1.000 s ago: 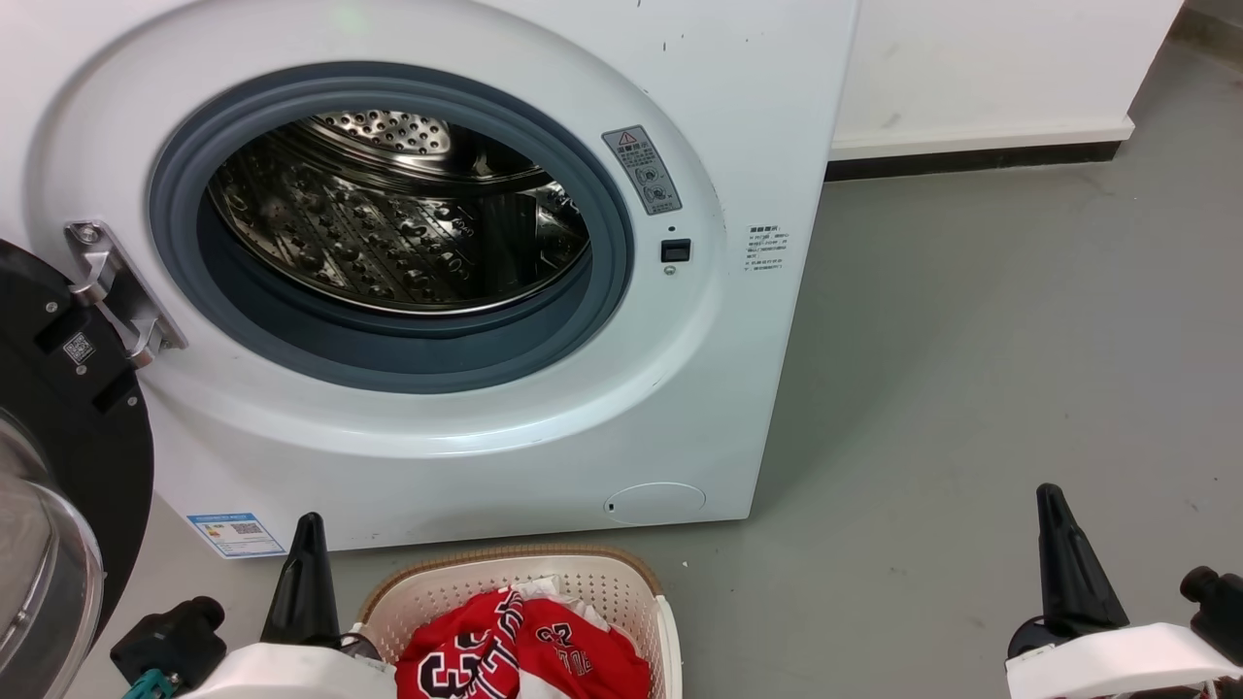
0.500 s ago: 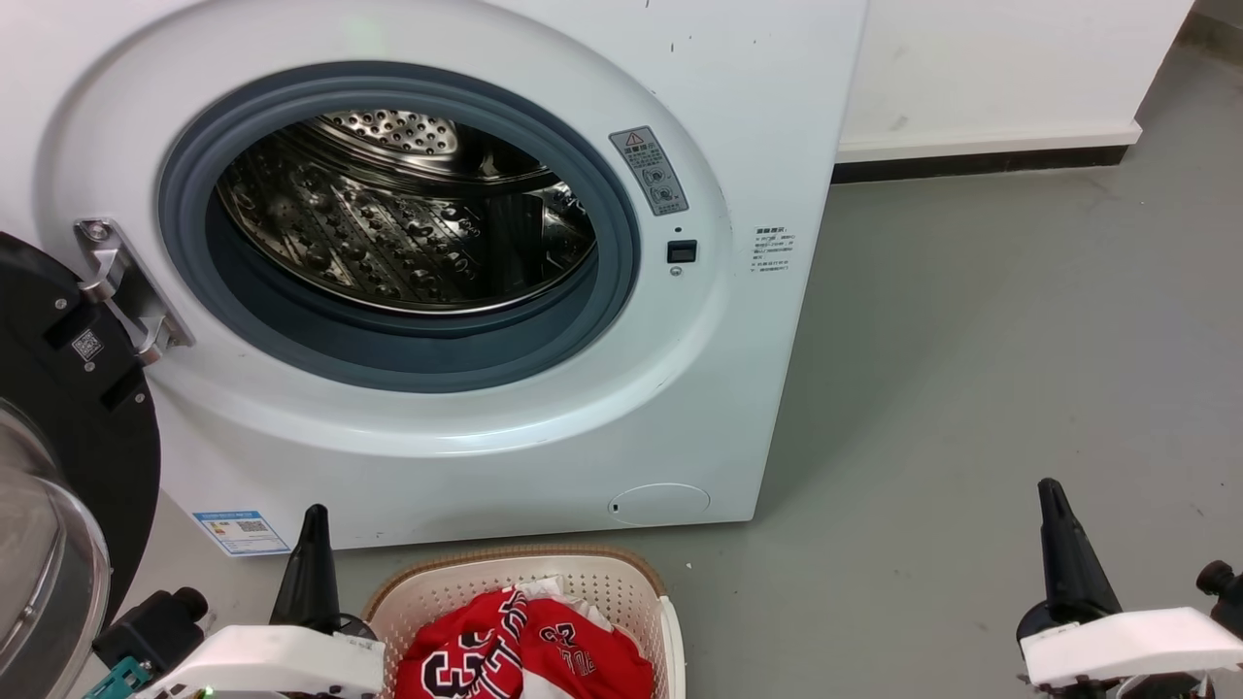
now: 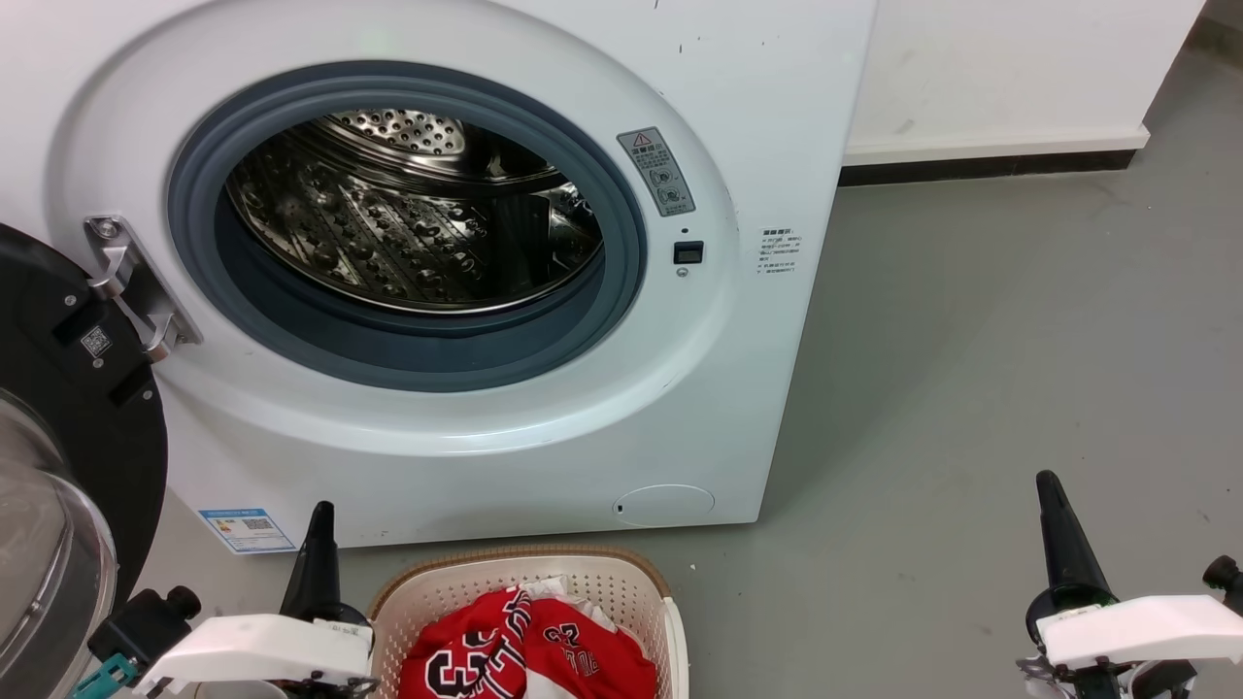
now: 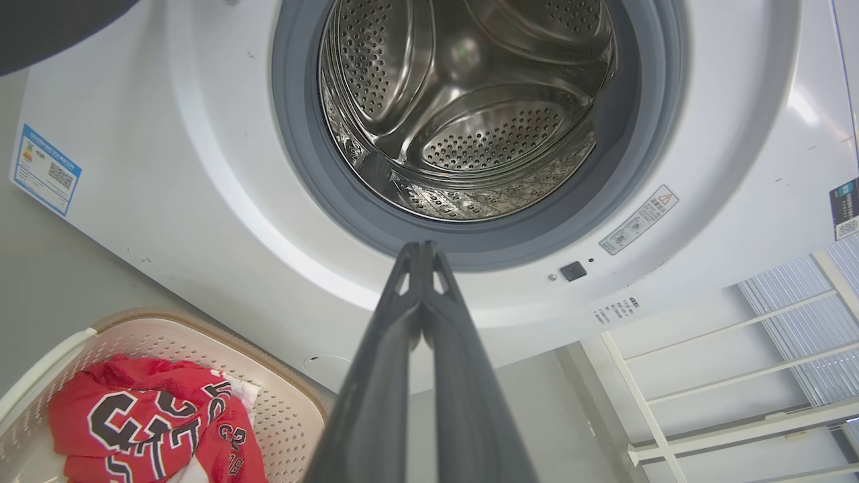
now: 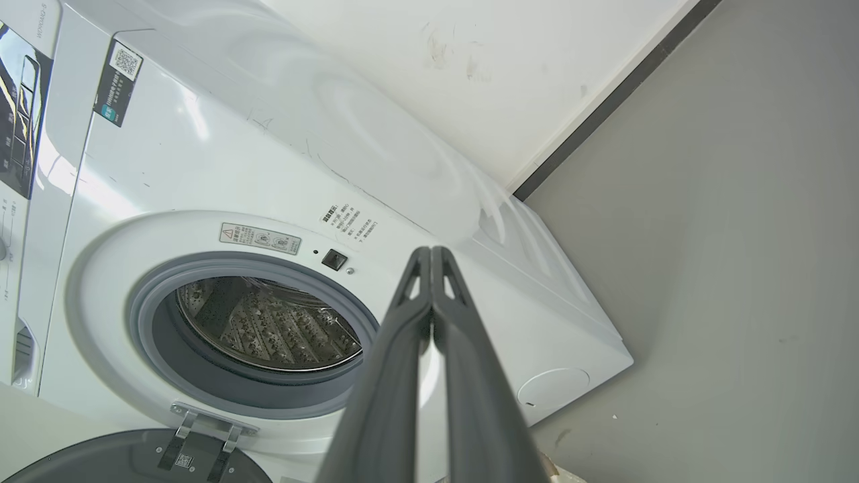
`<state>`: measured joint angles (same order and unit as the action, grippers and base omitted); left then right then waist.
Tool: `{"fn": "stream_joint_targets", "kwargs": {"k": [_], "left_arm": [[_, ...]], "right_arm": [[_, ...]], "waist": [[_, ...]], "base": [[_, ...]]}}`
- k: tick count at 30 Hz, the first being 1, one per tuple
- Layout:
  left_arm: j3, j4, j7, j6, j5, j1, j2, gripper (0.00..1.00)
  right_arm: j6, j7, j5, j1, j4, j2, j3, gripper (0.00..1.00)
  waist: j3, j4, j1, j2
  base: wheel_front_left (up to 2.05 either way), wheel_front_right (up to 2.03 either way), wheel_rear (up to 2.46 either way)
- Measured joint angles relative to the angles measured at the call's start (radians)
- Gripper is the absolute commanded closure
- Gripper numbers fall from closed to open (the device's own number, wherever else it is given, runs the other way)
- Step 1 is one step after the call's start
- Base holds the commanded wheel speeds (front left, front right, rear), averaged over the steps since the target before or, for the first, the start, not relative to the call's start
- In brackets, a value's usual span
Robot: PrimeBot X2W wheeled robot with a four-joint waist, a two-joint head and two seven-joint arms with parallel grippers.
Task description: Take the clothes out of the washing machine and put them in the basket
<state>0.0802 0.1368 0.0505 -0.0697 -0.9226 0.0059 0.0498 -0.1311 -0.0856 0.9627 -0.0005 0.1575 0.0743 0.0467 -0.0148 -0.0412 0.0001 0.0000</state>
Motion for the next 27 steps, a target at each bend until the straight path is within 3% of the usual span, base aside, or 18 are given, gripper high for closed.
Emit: {"fn": "stream_joint_targets", "kwargs": {"k": [27], "left_arm": [[0.016,0.047,-0.070,-0.026,-0.290,-0.050,0.000,1.00]], "right_arm": [[0.000,0.070,0.288,-0.040,0.036,0.003,0.009,1.00]], "waist": [[0.004,0.014,0.0000,0.0000]], "base": [[0.00,0.00,0.00]]}}
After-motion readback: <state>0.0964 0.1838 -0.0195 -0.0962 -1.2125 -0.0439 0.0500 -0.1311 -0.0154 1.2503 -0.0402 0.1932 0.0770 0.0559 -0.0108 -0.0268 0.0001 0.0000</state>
